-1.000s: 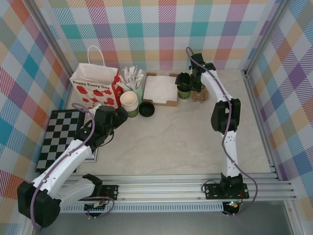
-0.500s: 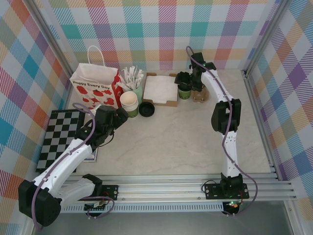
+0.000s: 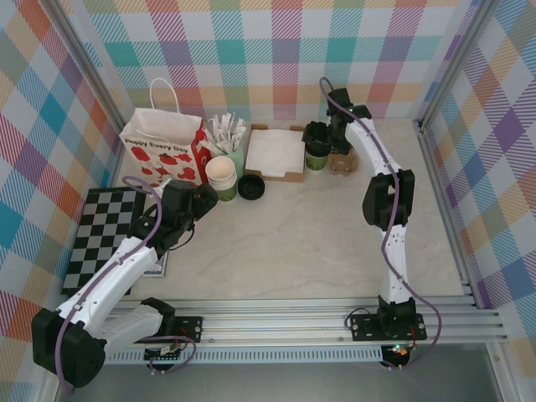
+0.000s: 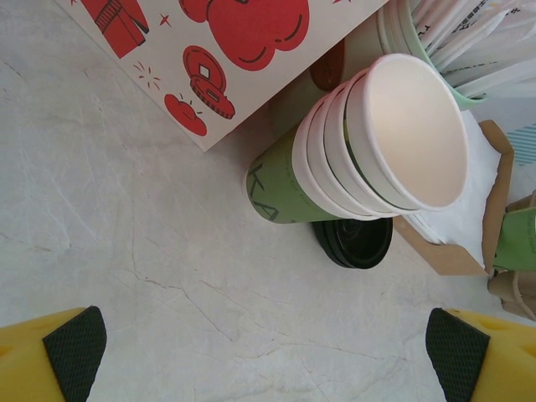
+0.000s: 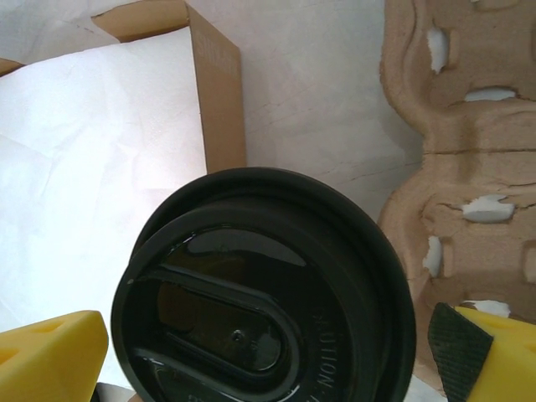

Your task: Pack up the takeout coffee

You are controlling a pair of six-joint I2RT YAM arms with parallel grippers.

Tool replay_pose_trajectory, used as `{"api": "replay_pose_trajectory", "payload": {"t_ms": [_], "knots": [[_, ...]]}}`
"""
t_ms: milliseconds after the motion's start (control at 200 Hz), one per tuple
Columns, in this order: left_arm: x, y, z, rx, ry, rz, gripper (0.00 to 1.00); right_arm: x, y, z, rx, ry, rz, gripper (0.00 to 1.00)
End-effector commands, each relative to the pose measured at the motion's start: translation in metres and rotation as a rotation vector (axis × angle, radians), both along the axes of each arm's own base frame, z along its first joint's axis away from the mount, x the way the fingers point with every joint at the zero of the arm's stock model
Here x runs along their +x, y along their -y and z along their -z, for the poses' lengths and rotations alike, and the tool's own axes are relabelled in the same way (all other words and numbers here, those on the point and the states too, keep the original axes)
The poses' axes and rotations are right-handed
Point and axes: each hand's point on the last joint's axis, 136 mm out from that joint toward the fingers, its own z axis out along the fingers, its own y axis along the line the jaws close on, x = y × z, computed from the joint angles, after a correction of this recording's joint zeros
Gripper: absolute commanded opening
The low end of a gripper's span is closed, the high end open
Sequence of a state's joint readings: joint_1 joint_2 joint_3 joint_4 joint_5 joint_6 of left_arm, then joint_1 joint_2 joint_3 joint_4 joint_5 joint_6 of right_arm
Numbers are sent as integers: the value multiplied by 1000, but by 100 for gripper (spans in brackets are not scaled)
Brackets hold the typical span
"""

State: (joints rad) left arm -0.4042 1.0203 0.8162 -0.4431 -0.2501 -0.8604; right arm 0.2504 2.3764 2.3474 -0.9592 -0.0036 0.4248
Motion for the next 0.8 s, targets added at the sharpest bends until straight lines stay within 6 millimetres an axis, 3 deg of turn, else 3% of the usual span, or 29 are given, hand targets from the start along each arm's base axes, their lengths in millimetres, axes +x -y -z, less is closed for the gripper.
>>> {"api": "replay_pose_trajectory", "payload": {"t_ms": [0,150,290,565,665,795], "knots": [[2,-4,-4,-13,-2,-21,100,-5,5,-45,-28,78,-7,100],[4,-5,-4,-20,-4,-27,100,-11,11,-58,-51,94,-7,100],[8,2,-4,-45,2,4,100,-21,17,-83,-61,150,-5,100],[19,8,3,-71,-89,-6,100,-65,38,-136,-13,425,65,100],[23,8,2,-69,-92,-3,100,-86,52,-133,-45,427,91,100],[27,5,-11,-27,-90,25,100,-109,75,-109,-54,361,165,100]]}}
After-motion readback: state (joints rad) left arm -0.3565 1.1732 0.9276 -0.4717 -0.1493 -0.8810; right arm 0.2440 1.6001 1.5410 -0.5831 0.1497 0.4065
